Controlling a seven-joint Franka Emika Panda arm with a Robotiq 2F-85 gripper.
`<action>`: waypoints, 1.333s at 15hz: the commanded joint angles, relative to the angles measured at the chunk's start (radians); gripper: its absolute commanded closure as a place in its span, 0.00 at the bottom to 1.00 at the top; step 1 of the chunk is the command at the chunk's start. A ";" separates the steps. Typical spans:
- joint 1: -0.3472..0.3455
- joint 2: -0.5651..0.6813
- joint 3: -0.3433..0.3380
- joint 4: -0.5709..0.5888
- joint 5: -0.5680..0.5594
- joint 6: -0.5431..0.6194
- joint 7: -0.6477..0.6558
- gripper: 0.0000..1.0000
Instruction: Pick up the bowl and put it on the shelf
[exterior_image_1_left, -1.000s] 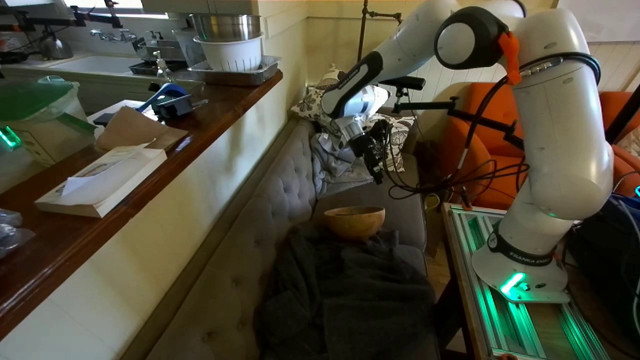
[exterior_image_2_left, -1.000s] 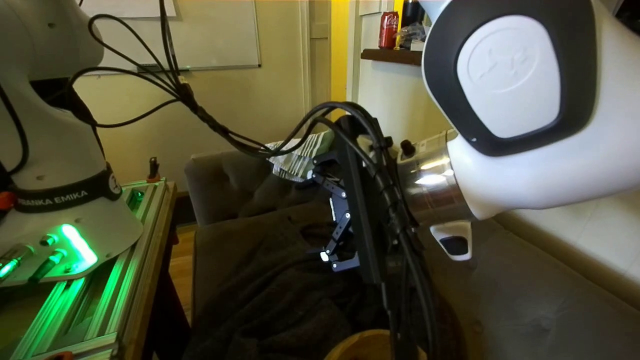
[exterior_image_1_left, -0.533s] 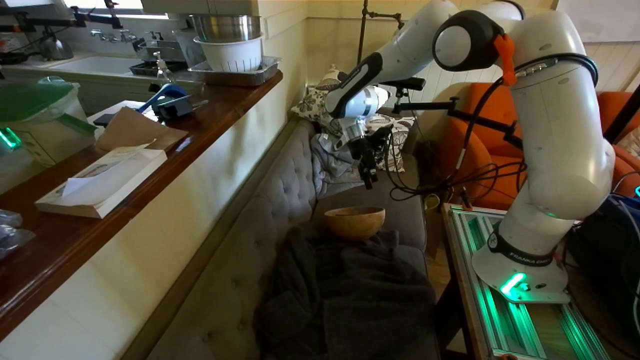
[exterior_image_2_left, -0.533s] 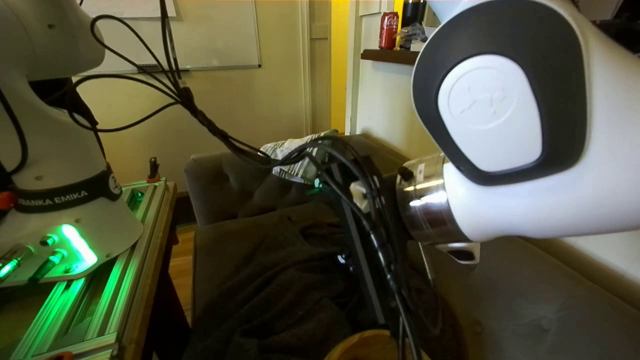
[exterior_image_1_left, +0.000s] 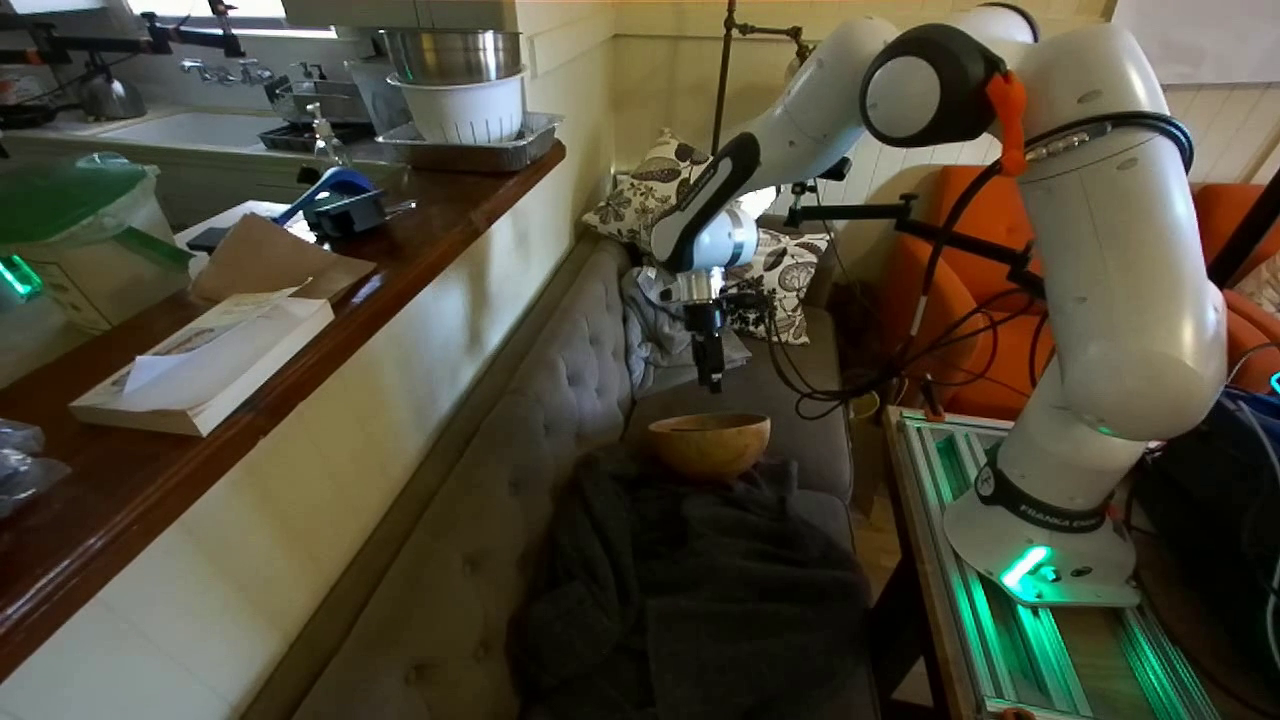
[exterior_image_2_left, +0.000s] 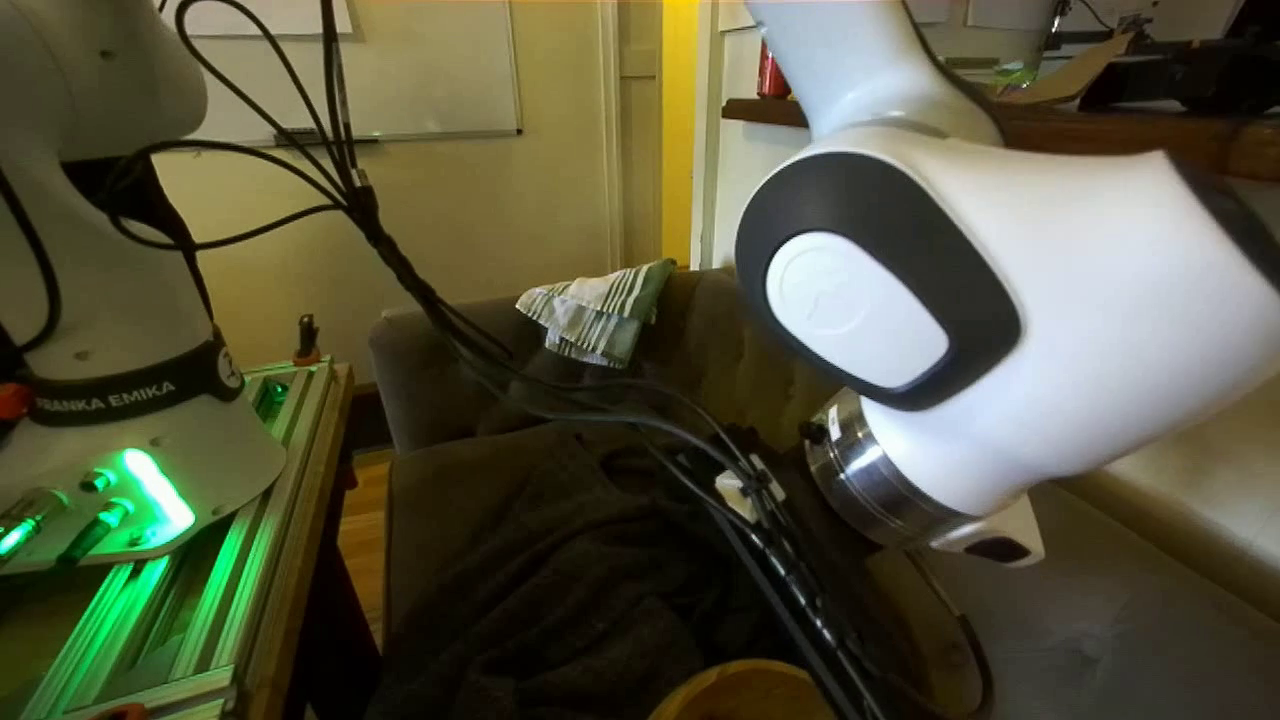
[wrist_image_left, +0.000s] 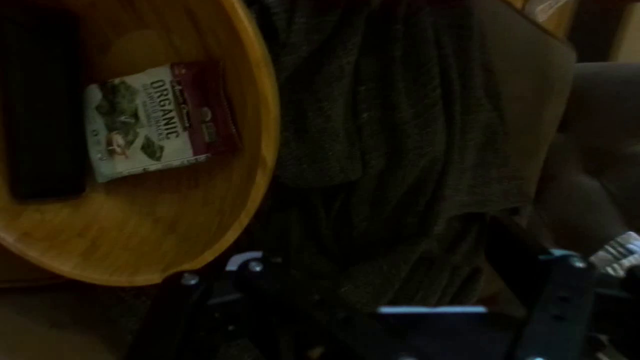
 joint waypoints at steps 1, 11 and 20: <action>0.033 0.009 0.013 -0.068 0.013 0.200 0.053 0.00; 0.002 0.074 0.046 -0.031 -0.006 0.244 0.118 0.00; -0.058 0.260 0.071 0.079 -0.040 0.364 0.105 0.00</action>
